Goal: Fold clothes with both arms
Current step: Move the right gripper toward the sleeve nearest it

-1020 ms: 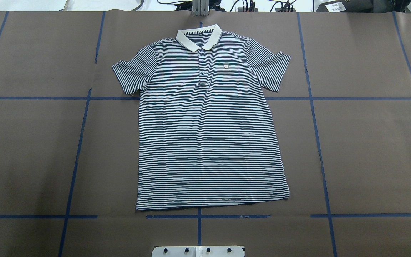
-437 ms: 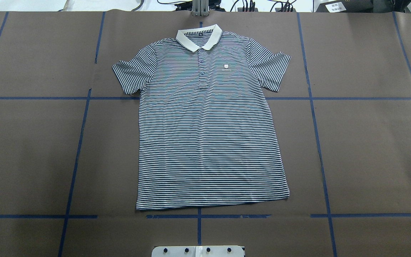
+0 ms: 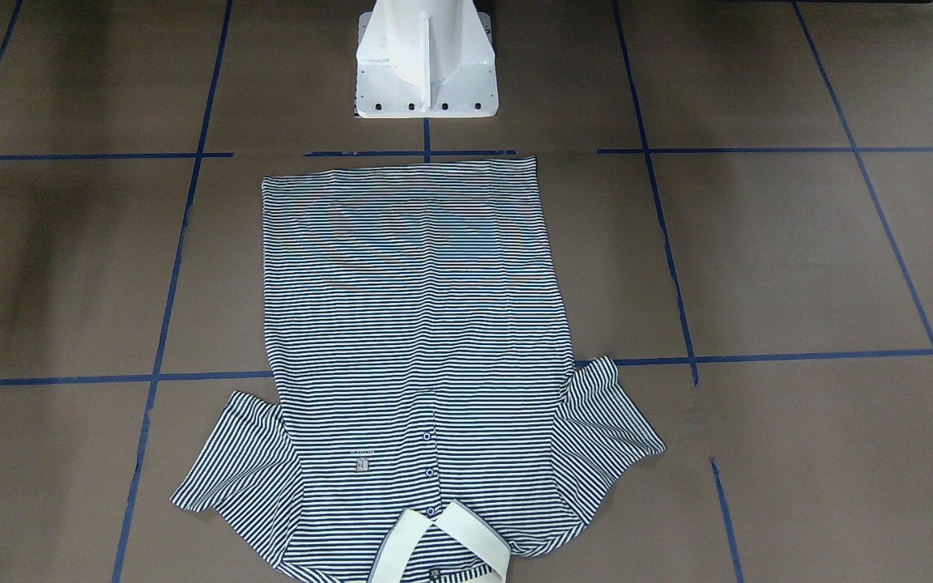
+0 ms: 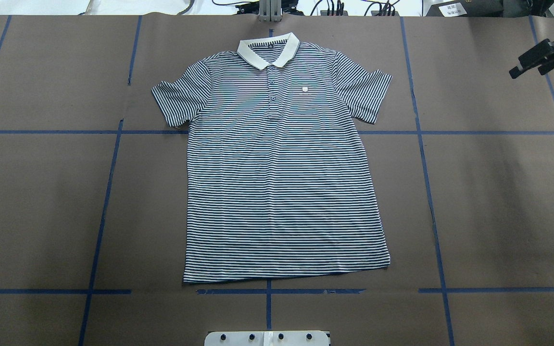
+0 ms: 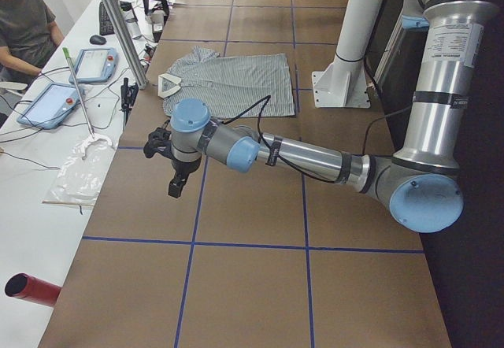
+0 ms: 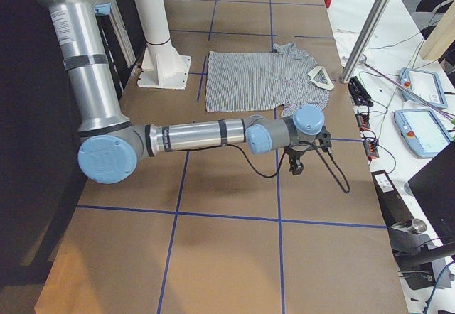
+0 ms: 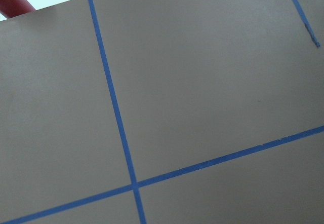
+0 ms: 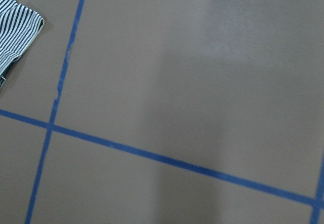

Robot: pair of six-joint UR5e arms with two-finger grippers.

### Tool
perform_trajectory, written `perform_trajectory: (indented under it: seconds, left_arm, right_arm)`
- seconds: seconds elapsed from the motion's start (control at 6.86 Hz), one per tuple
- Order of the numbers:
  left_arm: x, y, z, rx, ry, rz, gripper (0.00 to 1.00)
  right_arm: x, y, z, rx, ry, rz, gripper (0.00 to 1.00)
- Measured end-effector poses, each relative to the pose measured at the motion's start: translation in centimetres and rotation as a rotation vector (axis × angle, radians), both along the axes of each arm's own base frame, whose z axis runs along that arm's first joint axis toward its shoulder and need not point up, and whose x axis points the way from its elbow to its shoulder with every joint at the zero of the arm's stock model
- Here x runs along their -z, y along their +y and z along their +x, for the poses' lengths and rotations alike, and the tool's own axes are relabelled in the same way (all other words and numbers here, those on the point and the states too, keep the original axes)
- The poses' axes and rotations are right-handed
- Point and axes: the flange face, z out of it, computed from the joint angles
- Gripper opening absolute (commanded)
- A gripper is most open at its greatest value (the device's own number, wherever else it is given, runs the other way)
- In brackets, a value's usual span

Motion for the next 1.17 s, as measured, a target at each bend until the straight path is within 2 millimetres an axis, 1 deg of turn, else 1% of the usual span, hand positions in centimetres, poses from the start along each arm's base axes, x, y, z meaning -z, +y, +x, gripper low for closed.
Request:
perform_trajectory:
  seconds: [0.15,0.29,0.44,0.58,0.73,0.87,1.02,1.17]
  left_arm:
    - [0.6,-0.4,0.3,0.000,0.004,0.004,1.00]
    - [1.0,-0.6,0.4,0.000,0.007,0.008,1.00]
    - [1.2,-0.7,0.4,0.001,0.008,0.013,1.00]
    - [1.4,-0.7,0.5,0.001,0.009,0.014,1.00]
    - [1.4,-0.8,0.5,0.005,0.010,0.010,1.00]
    - [1.5,-1.0,0.5,0.008,0.012,0.007,1.00]
    - [1.7,-1.3,0.5,0.011,0.014,0.004,1.00]
    - [1.9,-1.5,0.6,0.020,0.018,-0.003,1.00]
  right_arm:
    - [2.1,-1.9,-4.0,-0.033,0.017,0.014,1.00]
    - [3.7,-2.5,-8.8,-0.108,0.033,0.016,1.00]
    - [5.1,-2.5,-13.5,-0.181,0.033,0.008,1.00]
    - [6.1,-2.6,-16.8,-0.211,0.030,0.008,1.00]
    - [7.4,-3.2,-19.6,-0.220,0.035,0.020,1.00]
    - [8.5,-4.2,-22.0,-0.222,0.039,0.039,1.00]
    - [8.7,-5.0,-24.1,-0.228,0.049,0.061,1.00]
    - [8.3,-5.4,-25.6,-0.233,0.064,0.074,0.98]
